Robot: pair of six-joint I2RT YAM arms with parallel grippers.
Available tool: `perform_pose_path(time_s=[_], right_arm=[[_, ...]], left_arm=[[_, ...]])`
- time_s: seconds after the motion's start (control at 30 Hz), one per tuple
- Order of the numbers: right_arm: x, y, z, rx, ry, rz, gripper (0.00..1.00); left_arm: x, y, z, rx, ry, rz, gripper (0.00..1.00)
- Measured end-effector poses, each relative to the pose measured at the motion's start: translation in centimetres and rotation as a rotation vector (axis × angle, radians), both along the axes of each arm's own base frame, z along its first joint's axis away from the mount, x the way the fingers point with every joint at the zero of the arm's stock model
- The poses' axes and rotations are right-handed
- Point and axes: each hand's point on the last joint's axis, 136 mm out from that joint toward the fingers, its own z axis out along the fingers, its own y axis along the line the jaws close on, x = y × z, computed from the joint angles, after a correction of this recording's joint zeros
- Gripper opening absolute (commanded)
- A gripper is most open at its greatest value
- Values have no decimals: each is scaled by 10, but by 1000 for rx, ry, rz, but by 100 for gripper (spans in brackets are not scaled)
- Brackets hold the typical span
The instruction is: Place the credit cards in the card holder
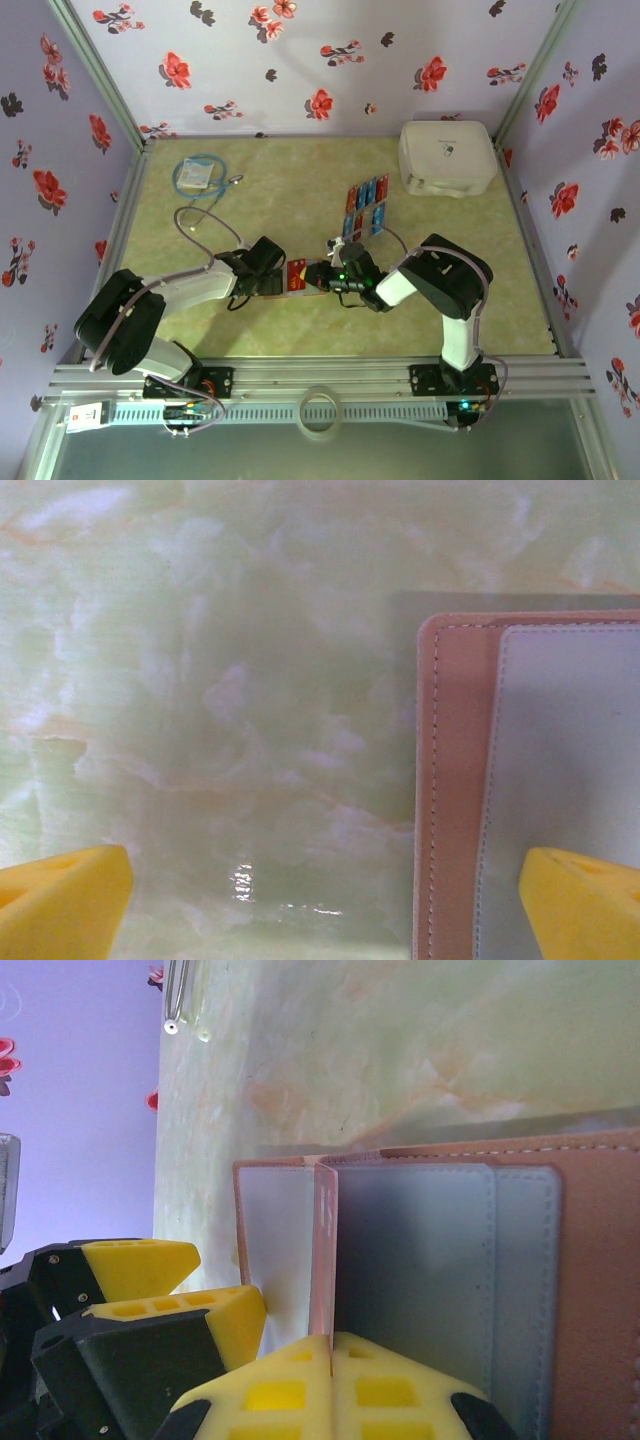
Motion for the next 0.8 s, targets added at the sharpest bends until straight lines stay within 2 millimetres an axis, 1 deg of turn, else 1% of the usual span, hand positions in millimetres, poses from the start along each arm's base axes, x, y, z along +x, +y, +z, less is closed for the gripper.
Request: perform_pose_path(time_s=[0.37,0.8], right_arm=[[-1,-8,-1,-22,9,-37,0],[-1,-6,-3,-37,23,-35,0]], left_arm=[[1,-1,0,-3,-3,0,100],[1,-1,0,-3,-3,0,100]])
